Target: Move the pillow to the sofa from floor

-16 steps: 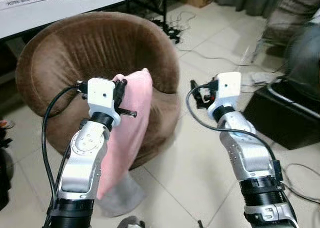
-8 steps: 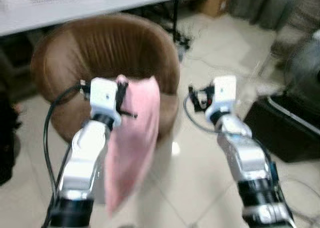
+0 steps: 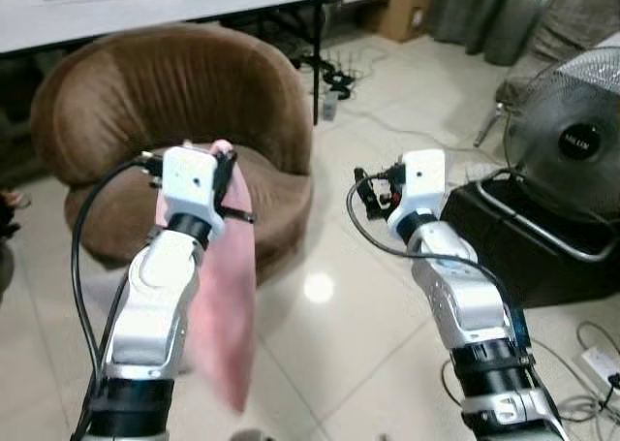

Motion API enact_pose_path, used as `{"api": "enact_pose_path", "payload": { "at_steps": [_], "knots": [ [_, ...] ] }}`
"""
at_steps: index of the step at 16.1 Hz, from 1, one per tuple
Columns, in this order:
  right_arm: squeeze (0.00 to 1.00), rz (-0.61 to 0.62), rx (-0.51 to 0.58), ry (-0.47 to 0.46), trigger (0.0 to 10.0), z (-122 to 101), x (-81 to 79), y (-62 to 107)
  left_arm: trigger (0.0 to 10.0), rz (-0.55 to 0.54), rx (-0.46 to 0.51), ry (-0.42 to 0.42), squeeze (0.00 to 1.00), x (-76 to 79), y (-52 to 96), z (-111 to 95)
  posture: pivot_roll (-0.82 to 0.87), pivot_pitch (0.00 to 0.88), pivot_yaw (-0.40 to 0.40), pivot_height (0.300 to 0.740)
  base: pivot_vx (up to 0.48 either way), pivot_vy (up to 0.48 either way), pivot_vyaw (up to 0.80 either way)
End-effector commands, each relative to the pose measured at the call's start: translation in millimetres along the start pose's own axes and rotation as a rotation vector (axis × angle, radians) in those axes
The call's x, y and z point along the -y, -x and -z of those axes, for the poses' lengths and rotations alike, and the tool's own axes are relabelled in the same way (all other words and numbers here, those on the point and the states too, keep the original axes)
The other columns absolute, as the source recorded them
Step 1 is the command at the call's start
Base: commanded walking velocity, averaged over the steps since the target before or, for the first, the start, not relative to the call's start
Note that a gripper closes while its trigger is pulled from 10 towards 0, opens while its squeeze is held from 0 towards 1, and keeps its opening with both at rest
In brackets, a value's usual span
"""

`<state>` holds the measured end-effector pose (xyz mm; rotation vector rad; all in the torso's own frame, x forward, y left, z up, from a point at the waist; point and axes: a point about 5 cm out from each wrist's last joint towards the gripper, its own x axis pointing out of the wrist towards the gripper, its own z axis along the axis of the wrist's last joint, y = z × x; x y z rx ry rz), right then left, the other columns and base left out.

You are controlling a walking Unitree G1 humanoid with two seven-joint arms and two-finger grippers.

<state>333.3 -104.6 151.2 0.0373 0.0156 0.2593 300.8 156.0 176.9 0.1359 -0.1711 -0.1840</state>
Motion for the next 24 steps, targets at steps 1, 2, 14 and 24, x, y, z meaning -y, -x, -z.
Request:
{"api": "enact_pose_path", "payload": {
  "at_steps": [1,2,14,24],
  "knots": [
    [0.00,0.026,0.009,0.002,10.0,-1.2,8.8,0.5,10.0,0.031,0.049,-0.009,0.00,8.1,-4.6,-9.6,0.12,0.000,0.028,0.740,0.000,-0.480,0.00],
    [0.00,0.026,0.010,0.002,10.0,-1.1,8.8,1.2,10.0,0.031,0.031,0.020,0.00,8.1,-5.2,-8.2,0.12,0.000,0.029,0.740,0.000,0.000,0.00],
    [0.00,0.031,0.015,0.003,10.0,-3.1,9.3,-3.9,10.0,-0.016,0.069,0.037,0.00,-1.6,-12.5,-13.7,0.12,0.000,0.023,0.740,0.000,0.115,0.00],
    [0.00,0.015,-0.022,-0.005,10.0,3.2,4.8,-8.2,10.0,-0.026,0.057,0.000,0.00,-4.1,-10.4,-9.1,0.15,0.000,-0.001,0.740,0.312,0.000,-0.09]
  ]
}}
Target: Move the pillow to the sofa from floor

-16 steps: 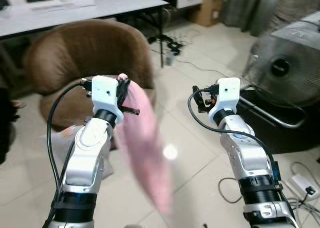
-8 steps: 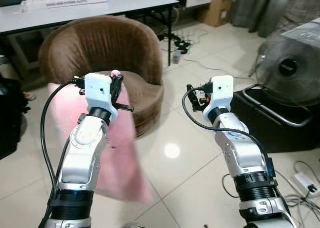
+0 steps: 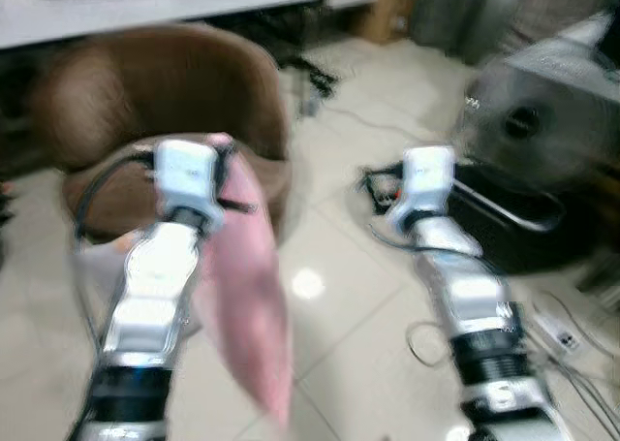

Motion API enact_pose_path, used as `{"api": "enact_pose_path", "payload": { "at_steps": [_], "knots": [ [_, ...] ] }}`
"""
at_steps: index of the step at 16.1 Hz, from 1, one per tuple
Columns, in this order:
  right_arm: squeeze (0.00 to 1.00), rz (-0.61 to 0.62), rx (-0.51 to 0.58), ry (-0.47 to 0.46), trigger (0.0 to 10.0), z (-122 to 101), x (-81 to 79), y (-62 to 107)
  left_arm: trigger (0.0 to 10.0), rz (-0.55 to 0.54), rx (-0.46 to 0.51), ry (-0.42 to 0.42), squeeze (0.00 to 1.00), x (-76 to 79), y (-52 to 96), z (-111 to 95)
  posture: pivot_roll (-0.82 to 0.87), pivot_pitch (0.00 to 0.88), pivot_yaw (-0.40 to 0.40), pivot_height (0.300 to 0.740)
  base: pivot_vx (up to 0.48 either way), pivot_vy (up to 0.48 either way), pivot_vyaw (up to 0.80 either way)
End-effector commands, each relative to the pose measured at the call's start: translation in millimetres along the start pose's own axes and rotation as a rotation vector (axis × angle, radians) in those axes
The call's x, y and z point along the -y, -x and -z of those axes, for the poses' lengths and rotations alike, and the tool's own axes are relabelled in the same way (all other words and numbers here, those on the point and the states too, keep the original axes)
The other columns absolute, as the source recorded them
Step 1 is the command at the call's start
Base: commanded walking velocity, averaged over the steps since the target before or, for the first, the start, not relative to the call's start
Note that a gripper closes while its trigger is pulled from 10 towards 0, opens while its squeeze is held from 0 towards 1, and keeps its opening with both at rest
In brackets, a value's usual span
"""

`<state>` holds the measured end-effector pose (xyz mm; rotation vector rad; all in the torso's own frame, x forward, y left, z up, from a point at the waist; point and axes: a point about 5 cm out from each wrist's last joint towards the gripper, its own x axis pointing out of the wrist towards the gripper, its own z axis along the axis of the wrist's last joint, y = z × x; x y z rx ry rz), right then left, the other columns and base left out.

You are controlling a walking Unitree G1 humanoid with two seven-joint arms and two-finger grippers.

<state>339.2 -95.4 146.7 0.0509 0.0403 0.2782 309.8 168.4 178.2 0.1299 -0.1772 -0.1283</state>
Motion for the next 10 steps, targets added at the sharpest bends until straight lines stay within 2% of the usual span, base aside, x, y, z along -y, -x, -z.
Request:
{"api": "enact_pose_path", "payload": {
  "at_steps": [1,10],
  "knots": [
    [0.00,0.030,-0.002,0.012,10.0,-0.7,10.7,0.2,10.0,0.028,0.050,-0.003,0.00,8.8,-2.5,-9.9,0.15,0.000,0.000,0.740,0.368,0.000,0.00],
    [0.00,0.060,-0.027,0.016,10.0,6.0,15.0,3.7,10.0,0.057,0.031,-0.023,0.00,11.6,-1.2,-5.8,0.13,0.000,0.018,0.740,0.382,0.000,0.00]
  ]
}}
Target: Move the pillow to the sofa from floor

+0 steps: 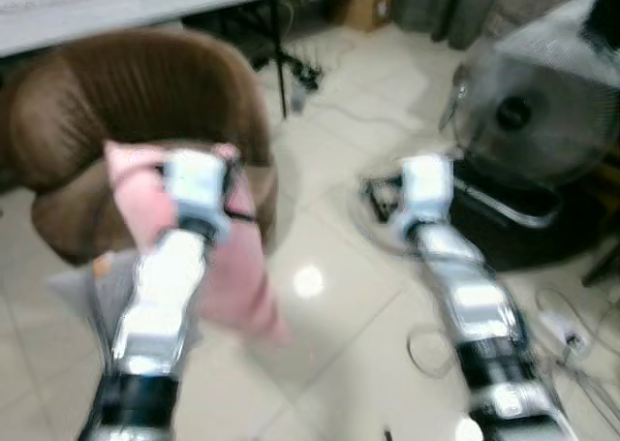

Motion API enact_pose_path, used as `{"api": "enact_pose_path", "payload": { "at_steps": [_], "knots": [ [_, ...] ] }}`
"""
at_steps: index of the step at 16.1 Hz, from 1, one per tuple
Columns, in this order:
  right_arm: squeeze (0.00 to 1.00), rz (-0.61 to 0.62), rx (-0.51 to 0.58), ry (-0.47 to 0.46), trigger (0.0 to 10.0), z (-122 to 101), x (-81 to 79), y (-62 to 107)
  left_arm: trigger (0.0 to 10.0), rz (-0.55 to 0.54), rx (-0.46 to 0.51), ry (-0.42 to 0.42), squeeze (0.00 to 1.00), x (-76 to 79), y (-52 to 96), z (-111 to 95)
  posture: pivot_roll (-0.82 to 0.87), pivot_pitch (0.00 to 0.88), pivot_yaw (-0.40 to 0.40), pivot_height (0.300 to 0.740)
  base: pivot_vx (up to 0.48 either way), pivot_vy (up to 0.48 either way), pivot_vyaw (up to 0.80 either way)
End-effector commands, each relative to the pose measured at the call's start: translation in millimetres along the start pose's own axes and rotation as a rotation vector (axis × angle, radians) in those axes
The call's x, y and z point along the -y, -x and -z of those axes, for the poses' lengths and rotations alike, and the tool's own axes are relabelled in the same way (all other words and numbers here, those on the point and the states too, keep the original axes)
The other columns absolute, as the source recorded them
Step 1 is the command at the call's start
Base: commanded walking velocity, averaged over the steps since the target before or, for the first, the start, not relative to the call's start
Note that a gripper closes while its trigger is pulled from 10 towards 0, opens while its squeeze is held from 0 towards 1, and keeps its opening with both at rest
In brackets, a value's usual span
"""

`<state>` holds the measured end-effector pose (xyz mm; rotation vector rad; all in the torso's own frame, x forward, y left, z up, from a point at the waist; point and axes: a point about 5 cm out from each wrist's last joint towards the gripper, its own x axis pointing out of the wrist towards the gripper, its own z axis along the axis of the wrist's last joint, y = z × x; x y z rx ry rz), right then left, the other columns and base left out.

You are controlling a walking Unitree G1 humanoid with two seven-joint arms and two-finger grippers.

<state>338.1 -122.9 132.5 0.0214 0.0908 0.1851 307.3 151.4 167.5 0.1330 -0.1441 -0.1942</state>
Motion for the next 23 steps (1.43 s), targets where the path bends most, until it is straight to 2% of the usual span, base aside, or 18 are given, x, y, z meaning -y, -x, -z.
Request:
{"api": "enact_pose_path", "payload": {
  "at_steps": [1,5,9,13,19,23],
  "knots": [
    [0.00,-0.035,0.022,0.012,10.0,-6.9,-12.6,-3.0,10.0,-0.010,0.059,-0.030,0.00,-6.9,-1.8,-14.0,0.14,0.000,0.017,0.740,0.409,0.000,0.00],
    [0.00,-0.046,0.017,0.039,10.0,-5.0,-15.3,-1.8,10.0,-0.005,0.056,-0.036,0.00,-7.1,-0.7,-13.7,0.14,0.000,0.017,0.740,0.446,0.000,0.00],
    [0.00,-0.032,0.020,0.049,10.0,-4.9,-13.7,-1.3,10.0,0.006,0.057,-0.037,0.00,-5.6,-1.3,-13.7,0.13,0.000,0.022,0.740,0.446,0.000,0.65],
    [0.00,-0.017,0.016,0.049,10.0,-4.3,-11.5,-1.5,10.0,0.010,0.058,-0.038,0.00,-5.1,-1.1,-13.9,0.13,0.000,0.022,0.740,0.446,0.000,0.00],
    [0.00,-0.049,0.018,0.081,10.0,-4.9,-16.5,-2.4,10.0,0.008,0.055,-0.042,0.00,-4.6,0.6,-12.4,0.14,0.000,0.010,0.740,0.447,0.000,0.00],
    [0.00,-0.047,0.019,0.093,10.0,-5.1,-13.5,-1.6,10.0,0.008,0.054,-0.039,0.00,-1.7,0.5,-10.6,0.14,0.000,0.000,0.740,0.448,0.000,0.74]
  ]
}}
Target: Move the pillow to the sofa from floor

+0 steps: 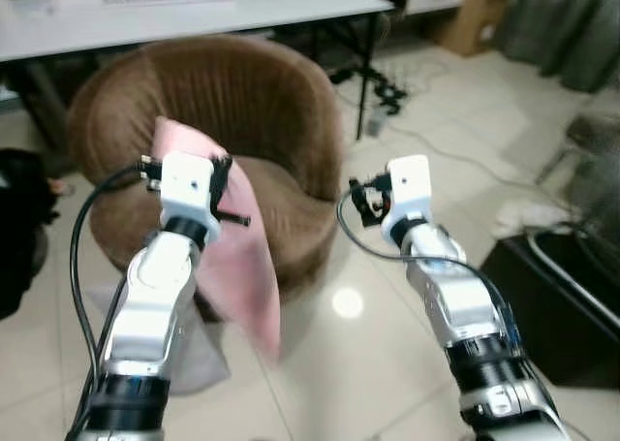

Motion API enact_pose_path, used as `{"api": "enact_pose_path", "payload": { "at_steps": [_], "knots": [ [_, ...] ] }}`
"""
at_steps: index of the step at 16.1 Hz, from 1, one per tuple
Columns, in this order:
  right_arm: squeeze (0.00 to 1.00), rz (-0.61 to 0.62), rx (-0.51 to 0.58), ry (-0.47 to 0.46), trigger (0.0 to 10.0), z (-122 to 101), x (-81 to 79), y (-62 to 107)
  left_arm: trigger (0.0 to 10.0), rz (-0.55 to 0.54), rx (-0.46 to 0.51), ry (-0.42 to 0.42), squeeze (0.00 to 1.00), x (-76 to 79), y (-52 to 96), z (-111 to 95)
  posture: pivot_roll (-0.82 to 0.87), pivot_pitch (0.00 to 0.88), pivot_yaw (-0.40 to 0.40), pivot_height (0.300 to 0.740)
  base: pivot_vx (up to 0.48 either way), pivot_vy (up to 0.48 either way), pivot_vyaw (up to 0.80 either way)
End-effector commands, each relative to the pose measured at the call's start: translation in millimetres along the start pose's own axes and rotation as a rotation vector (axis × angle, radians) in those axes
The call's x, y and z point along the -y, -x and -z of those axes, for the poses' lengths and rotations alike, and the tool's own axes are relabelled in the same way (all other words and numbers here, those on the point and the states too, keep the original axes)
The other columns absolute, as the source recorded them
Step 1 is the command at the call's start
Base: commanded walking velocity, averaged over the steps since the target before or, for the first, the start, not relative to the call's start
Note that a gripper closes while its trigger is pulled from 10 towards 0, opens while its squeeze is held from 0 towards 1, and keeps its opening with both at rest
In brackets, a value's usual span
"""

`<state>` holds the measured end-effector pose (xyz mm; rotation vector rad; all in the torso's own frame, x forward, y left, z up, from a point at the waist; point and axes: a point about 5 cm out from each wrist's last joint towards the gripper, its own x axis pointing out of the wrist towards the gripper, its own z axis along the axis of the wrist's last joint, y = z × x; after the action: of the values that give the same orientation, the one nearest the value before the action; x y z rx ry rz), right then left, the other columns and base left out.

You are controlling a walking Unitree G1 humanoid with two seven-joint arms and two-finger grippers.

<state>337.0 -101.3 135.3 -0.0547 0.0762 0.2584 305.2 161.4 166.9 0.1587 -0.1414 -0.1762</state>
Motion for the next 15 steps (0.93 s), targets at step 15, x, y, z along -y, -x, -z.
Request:
{"api": "enact_pose_path", "payload": {
  "at_steps": [15],
  "knots": [
    [0.00,0.044,0.000,-0.006,10.0,2.3,10.1,5.3,10.0,0.045,0.055,-0.017,0.00,10.3,-3.2,-11.7,0.13,0.000,0.017,0.740,0.449,0.000,0.05]
  ]
}}
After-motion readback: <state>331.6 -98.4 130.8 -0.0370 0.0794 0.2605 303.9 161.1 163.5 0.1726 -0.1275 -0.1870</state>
